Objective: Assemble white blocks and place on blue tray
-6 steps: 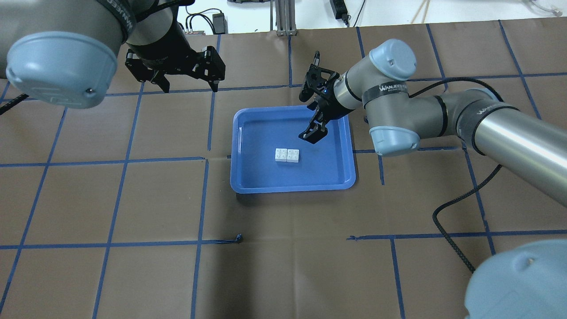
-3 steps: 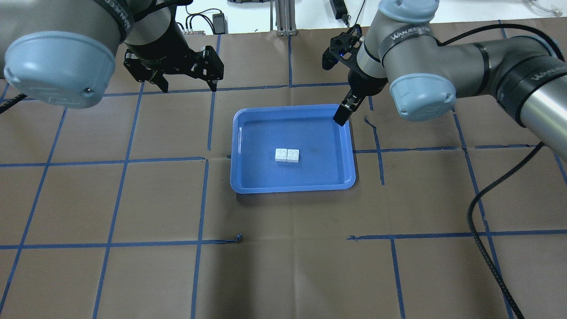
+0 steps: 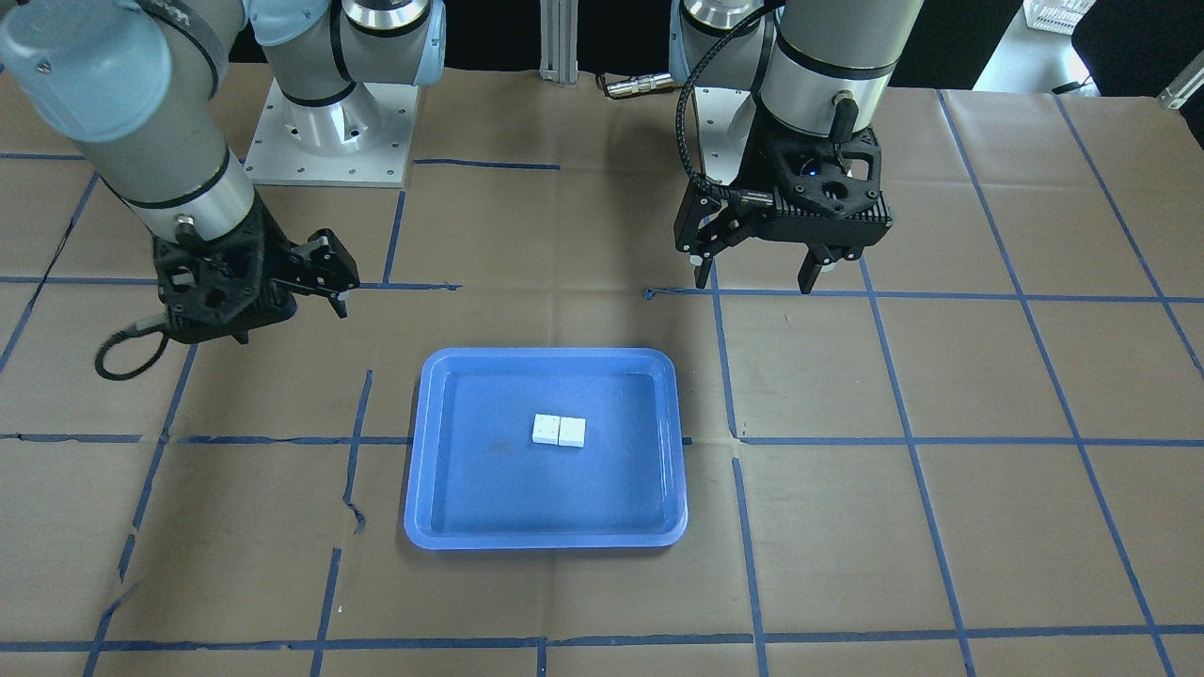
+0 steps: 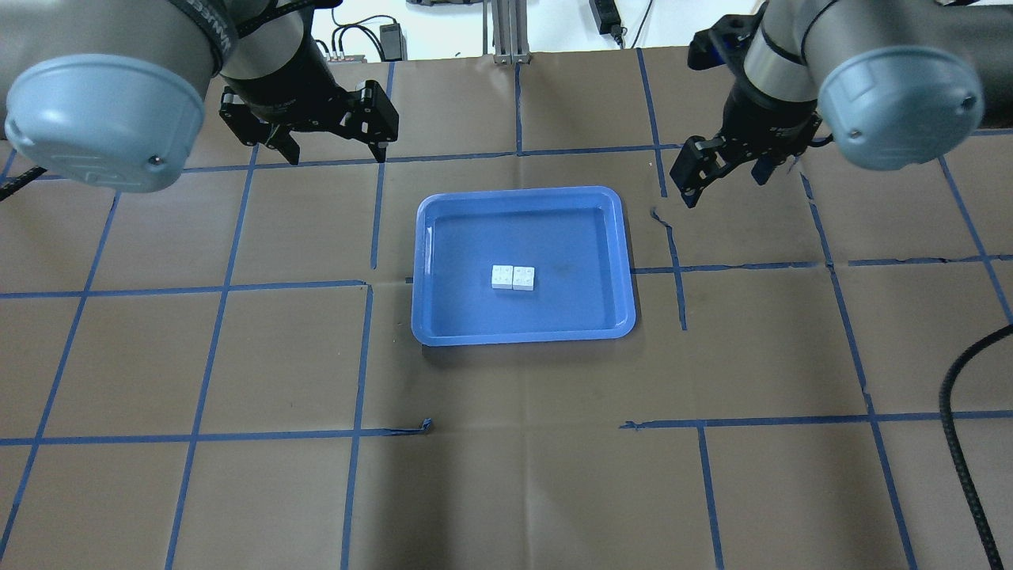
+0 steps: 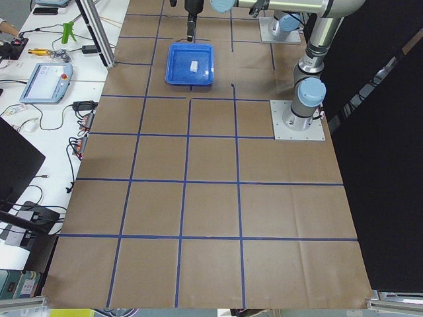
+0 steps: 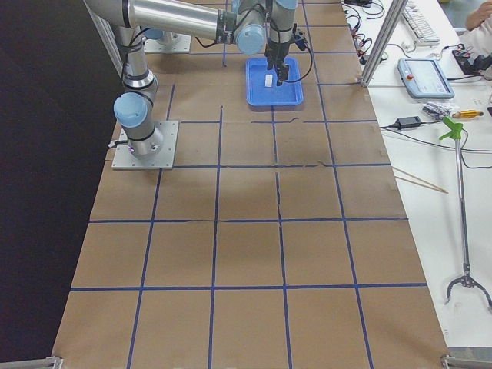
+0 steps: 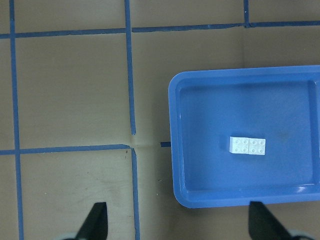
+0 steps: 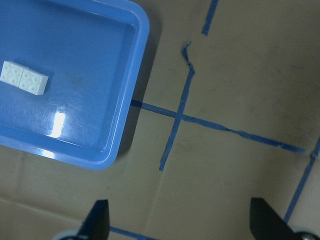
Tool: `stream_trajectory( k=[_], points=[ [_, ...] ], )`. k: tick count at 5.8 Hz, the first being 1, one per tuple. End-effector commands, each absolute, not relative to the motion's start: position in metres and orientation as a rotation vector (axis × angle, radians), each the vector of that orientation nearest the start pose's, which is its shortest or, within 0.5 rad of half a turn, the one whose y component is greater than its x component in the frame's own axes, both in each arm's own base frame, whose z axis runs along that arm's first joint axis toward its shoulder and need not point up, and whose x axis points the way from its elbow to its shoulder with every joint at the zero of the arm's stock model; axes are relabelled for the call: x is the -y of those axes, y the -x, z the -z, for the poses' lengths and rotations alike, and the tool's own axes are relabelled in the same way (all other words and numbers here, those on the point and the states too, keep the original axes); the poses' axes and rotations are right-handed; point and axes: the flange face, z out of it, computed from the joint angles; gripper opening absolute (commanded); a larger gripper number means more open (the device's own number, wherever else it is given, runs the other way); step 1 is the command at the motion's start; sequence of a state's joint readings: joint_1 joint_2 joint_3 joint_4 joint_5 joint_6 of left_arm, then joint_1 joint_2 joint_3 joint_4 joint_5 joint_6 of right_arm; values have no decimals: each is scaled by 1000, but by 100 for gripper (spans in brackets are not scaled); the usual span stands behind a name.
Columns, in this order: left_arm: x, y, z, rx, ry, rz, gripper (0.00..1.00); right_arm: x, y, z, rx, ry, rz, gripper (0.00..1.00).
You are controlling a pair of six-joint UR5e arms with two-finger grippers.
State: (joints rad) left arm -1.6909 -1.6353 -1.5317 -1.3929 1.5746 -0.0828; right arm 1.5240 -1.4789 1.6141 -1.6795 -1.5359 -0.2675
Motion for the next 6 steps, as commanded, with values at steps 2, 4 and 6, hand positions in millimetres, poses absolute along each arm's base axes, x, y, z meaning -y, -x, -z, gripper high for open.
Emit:
stream_trajectory(
  k=[2,4,6],
  points=[
    [513,195,-491,-3143,-55,236,99,502,-102,-524,-3109,28,-73,100],
    [511,193,-499,-3137,-38,180,99,484,-122,-542,-3120,-139,-49,100],
    [499,185,-510,-3129,-13,156,99,488,-121,-533,-3158,-130,-70,100]
  ],
)
